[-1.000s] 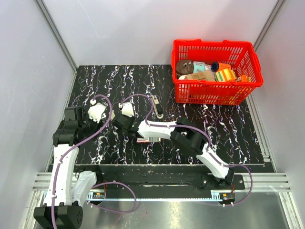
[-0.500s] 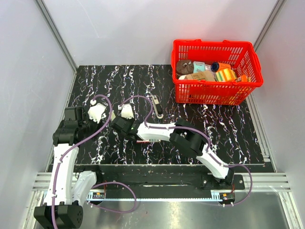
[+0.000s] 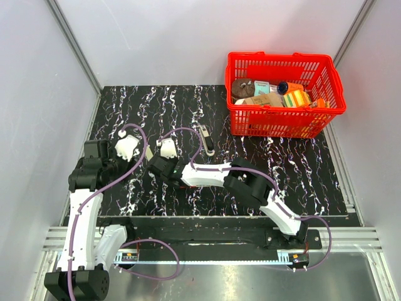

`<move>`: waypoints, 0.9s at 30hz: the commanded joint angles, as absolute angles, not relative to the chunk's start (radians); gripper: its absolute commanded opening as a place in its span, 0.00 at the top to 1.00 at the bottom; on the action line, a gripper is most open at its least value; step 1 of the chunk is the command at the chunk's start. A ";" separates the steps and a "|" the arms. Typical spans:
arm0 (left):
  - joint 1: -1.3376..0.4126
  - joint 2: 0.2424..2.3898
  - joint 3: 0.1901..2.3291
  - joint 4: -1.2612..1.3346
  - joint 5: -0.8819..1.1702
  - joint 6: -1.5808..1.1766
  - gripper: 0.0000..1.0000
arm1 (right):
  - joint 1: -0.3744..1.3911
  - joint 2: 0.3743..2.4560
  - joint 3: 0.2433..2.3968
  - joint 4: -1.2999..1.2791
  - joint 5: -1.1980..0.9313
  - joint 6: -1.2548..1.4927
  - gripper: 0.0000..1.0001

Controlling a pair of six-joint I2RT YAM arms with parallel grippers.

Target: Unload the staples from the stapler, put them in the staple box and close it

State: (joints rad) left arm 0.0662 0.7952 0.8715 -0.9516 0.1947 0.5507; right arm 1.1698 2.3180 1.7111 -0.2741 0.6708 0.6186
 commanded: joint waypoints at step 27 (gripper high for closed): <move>0.075 0.859 0.974 -0.959 0.274 0.558 0.38 | 1.192 1.998 1.487 -0.408 0.595 0.630 0.96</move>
State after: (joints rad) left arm 0.0677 0.8181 0.9051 -0.9691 0.2150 0.5522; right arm 1.1793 2.1647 1.5528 -0.3836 0.6128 0.6079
